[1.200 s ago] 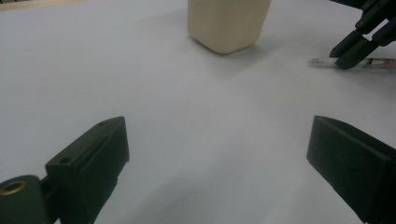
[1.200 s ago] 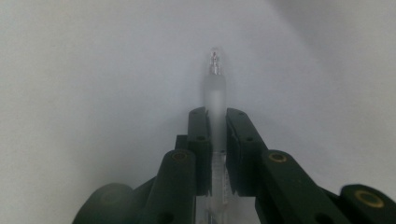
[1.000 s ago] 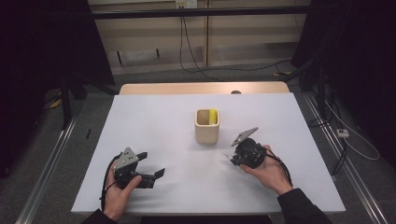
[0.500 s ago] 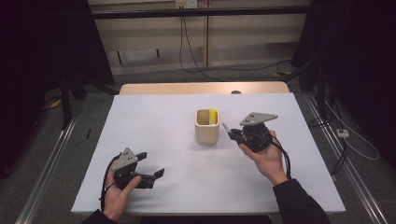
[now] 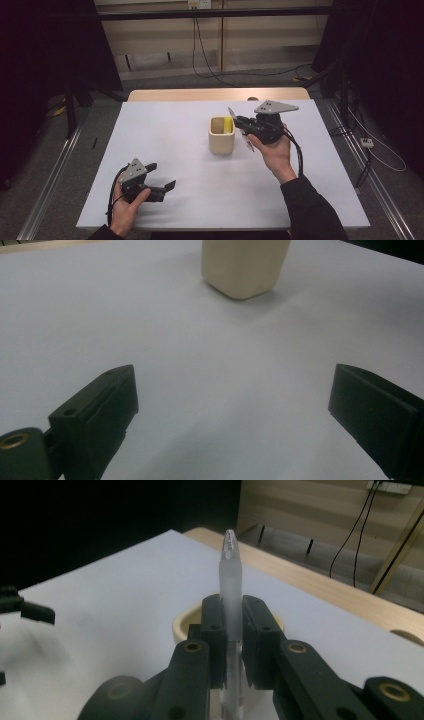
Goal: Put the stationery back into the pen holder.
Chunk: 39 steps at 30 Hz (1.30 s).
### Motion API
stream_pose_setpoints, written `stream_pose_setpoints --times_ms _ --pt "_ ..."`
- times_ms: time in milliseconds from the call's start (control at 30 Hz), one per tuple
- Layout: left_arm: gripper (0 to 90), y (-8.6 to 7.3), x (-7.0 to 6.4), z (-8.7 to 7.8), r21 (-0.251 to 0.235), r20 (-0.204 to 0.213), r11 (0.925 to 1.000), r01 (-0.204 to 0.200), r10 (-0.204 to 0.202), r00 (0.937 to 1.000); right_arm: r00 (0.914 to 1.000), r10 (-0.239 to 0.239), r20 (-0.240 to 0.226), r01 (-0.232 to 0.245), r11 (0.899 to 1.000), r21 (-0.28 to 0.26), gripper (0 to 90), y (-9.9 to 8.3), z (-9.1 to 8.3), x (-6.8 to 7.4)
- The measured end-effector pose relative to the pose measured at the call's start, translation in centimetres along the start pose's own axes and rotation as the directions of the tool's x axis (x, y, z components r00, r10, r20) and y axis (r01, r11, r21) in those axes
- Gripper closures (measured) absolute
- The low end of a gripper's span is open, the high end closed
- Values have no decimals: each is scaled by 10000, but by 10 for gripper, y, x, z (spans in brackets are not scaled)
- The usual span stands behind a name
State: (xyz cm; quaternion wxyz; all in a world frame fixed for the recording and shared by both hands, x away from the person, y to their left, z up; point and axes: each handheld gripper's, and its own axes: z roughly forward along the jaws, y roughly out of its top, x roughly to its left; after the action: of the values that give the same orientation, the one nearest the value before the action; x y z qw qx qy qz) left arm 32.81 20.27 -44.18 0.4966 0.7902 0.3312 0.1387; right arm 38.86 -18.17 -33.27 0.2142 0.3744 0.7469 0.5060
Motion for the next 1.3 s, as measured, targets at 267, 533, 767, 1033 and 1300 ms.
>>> stream_pose_setpoints --times_ms 267,533,767,1033,1300 --pt "57 0 0 -1 -59 23 10000 49 -49 10000 9999 81 98 -76 9990 -430 817 26 23 -6" --pt "56 0 0 -1 -76 73 10000 47 -47 10000 9997 -150 178 164 9967 -793 817 41 46 -5" --pt "56 -1 1 -2 -98 163 9999 41 -39 9999 9983 -476 342 506 9942 -947 817 45 66 -2" --pt "56 -1 0 -2 -110 226 9999 -3 5 9997 9988 -341 343 372 9948 -948 816 36 77 -4" --pt "55 -1 -1 -1 -169 372 9997 -156 162 9992 10000 -34 -12 33 9971 -757 816 21 85 -7"
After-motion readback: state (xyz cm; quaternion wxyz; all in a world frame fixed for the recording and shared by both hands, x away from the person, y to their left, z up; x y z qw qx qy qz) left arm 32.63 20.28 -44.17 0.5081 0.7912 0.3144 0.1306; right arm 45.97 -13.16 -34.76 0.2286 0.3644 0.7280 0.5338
